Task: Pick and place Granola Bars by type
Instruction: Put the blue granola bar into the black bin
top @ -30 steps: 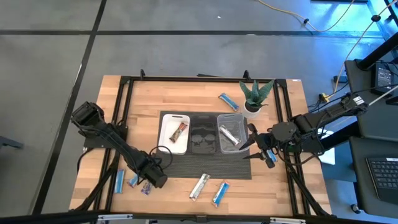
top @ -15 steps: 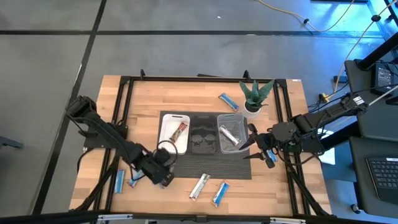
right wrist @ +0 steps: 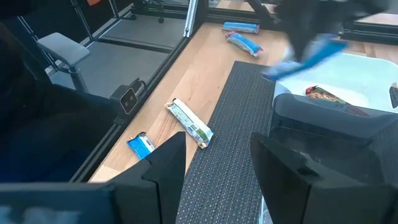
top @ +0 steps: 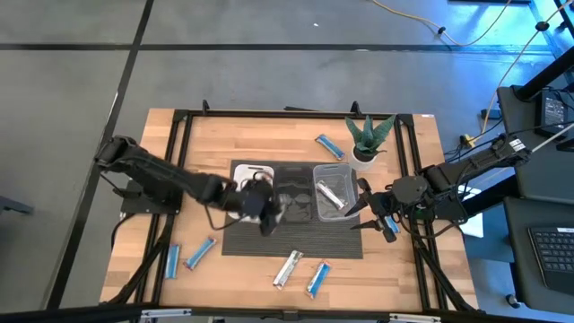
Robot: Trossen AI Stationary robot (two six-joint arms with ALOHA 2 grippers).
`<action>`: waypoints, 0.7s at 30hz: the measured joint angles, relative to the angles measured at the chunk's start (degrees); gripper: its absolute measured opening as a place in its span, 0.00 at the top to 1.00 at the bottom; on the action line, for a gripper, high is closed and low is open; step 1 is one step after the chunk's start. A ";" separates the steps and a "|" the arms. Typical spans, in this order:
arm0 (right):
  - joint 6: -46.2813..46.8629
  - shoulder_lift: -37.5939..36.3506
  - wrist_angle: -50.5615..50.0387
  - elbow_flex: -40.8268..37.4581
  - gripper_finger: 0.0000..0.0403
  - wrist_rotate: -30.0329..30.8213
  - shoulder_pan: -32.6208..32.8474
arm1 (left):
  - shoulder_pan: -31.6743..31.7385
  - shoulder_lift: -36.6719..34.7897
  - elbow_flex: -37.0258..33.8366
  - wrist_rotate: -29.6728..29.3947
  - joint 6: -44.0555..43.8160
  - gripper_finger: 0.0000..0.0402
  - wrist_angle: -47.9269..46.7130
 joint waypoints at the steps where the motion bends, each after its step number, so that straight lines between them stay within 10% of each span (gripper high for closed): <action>1: -0.09 0.00 0.00 0.00 0.55 0.00 0.00 | 1.29 0.07 0.00 -0.67 1.26 0.80 0.33; 21: -2.71 0.00 -0.04 0.00 0.55 0.00 -0.02 | 10.80 9.79 -0.55 1.45 6.97 0.80 7.77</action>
